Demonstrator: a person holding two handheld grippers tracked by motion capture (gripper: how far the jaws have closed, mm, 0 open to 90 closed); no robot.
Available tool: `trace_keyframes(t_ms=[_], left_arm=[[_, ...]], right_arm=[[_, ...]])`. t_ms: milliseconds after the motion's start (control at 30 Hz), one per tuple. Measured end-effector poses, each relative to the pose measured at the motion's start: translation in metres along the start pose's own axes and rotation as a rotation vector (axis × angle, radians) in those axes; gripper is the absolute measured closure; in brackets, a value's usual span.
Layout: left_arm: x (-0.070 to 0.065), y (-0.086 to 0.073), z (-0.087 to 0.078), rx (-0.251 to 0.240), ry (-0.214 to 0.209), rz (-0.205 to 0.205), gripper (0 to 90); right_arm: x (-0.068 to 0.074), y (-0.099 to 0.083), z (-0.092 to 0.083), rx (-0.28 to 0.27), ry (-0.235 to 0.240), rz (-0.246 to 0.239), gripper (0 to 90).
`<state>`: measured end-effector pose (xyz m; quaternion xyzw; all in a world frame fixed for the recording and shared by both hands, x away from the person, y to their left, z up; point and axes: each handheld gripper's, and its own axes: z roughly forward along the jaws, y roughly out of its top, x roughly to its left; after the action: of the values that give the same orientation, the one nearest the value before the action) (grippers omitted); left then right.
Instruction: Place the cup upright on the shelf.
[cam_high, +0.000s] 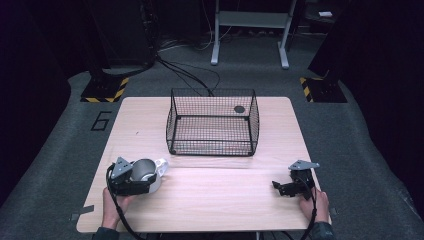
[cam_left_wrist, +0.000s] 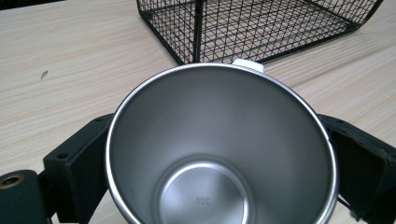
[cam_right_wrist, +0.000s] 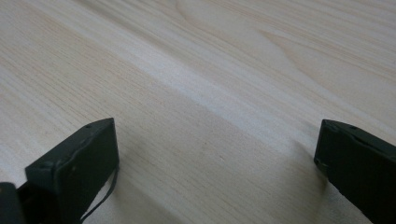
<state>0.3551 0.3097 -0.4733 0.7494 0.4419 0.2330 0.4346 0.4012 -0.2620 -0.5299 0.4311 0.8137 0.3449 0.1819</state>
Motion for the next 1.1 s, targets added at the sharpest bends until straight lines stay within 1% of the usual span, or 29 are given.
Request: trace_keyframes(t_ms=[100,233,267,333,367,433,467,500,567,733,800,833,1000,1100], left_arm=[[-0.001,0.001,-0.001,-0.018,-0.007,0.001,6.2],[-0.002,0.007,-0.003,-0.029,-0.026,0.001,6.2],[-0.004,0.011,-0.004,-0.033,-0.033,0.011,6.2],[-0.005,0.013,-0.004,-0.034,-0.037,0.012,6.2],[-0.005,0.015,-0.005,-0.030,-0.047,0.016,6.2],[-0.008,0.018,-0.006,-0.027,-0.055,0.035,6.2],[-0.010,0.020,-0.006,-0.033,-0.056,0.036,6.2],[-0.010,0.021,-0.007,-0.031,-0.065,0.050,6.2],[-0.013,0.024,-0.007,-0.042,-0.077,0.054,6.2],[-0.018,0.029,-0.008,-0.042,-0.108,0.067,6.2],[-0.020,0.032,-0.009,-0.052,-0.112,0.067,6.2],[-0.020,0.034,-0.010,-0.045,-0.119,0.074,6.2],[-0.025,0.041,-0.011,-0.049,-0.144,0.104,6.2],[-0.028,0.045,-0.012,-0.059,-0.160,0.105,6.2]], right_arm=[[0.000,0.000,0.000,0.000,0.000,-0.001,0.0],[0.000,0.000,0.000,0.000,0.000,0.000,0.0],[0.000,0.000,0.000,0.000,0.000,0.000,0.0],[0.000,0.000,0.000,0.000,0.000,0.000,0.0],[0.000,0.000,0.000,0.000,0.000,0.000,0.0],[0.000,0.000,0.000,0.000,0.000,0.000,0.0],[0.000,0.000,0.000,0.000,0.000,0.000,0.0],[0.000,0.000,0.000,0.000,0.000,0.000,0.0],[0.000,0.000,0.000,0.000,0.000,-0.001,0.0],[0.000,0.000,0.000,0.000,0.000,0.000,0.0],[0.000,0.000,0.000,0.000,0.000,0.000,0.0],[0.000,0.000,0.000,0.000,0.000,0.000,0.0],[0.000,0.000,0.000,0.000,0.000,0.000,0.0],[0.000,0.000,0.000,0.000,0.000,0.000,0.0]])
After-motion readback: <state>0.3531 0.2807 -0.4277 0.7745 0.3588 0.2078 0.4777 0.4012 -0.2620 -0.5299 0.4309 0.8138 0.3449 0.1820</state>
